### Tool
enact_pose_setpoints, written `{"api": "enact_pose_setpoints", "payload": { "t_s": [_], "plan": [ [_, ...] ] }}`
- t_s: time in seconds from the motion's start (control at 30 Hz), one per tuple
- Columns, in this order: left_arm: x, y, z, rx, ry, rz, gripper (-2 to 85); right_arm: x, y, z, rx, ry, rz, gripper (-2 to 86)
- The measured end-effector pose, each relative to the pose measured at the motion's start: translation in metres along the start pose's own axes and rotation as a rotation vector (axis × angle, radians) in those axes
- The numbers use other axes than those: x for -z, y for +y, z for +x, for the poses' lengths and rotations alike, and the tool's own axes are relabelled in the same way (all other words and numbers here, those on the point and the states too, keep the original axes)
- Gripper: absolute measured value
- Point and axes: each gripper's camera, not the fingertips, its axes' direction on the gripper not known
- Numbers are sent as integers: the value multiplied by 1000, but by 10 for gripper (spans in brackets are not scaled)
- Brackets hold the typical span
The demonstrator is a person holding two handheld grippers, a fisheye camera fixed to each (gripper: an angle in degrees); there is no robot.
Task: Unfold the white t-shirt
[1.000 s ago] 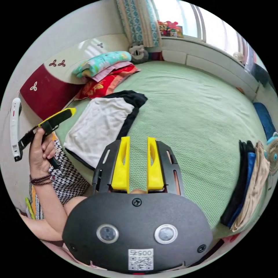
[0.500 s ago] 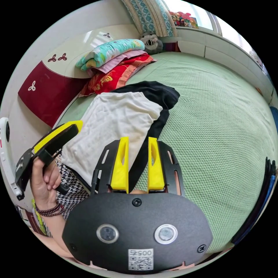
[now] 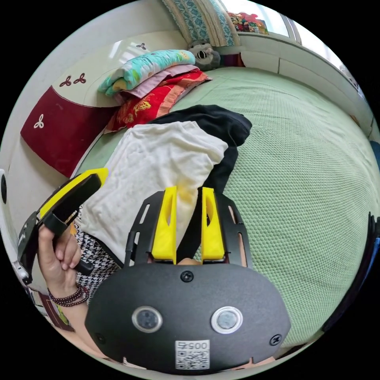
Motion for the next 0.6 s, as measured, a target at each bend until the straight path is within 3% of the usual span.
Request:
{"api": "enact_pose_setpoints", "payload": {
  "t_s": [0.27,0.6],
  "plan": [
    [-11,-7,14,2,13,-1,-1,-12,-19,-22,61,103,-57,21],
    [-30,-6,47,-25,28,-3,-3,55,-7,7,23,298,19,-8]
  ]
}}
